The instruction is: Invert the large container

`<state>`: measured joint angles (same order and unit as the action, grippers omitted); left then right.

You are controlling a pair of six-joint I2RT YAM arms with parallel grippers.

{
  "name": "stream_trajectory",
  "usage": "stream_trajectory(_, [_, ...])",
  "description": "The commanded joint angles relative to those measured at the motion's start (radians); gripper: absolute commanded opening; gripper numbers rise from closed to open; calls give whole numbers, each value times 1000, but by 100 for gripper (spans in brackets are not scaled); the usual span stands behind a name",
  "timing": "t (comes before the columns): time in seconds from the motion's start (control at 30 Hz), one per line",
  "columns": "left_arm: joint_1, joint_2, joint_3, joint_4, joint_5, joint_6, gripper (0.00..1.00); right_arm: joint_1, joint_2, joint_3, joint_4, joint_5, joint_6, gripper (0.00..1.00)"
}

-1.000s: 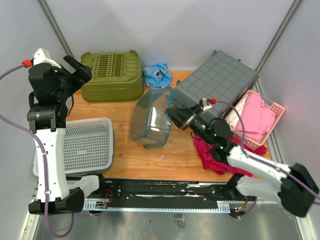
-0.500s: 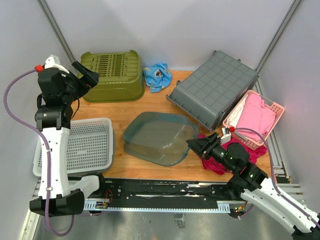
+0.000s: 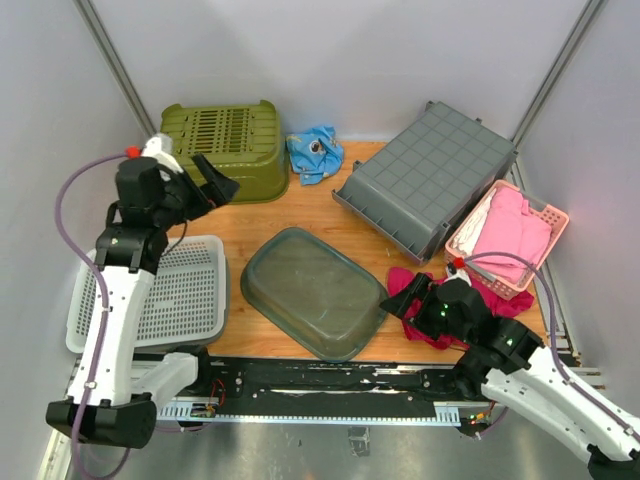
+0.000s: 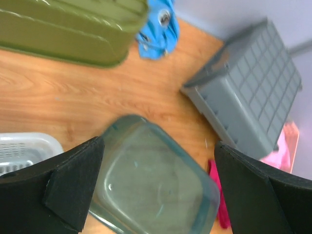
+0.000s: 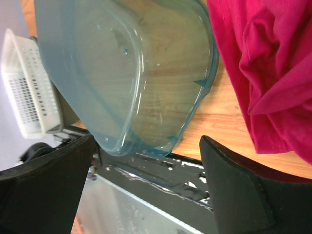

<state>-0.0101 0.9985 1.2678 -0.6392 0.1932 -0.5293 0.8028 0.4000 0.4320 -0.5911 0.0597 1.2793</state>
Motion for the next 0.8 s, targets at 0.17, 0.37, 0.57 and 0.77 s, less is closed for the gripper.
stream_trajectory(0.17, [-384,6,-128,-160,-130,121,99,4,311,235,32,-101,-518,88])
stream_trajectory(0.37, [-403,-1,-265,-183,-161,108,99,6,475,285,-12,-256,-615,85])
stream_trajectory(0.57, [-404,58,-401,-101,-84,69,99,8,534,228,64,-355,-631,85])
stream_trajectory(0.77, [-408,199,-468,99,96,29,99,0,691,282,2,-137,-568,86])
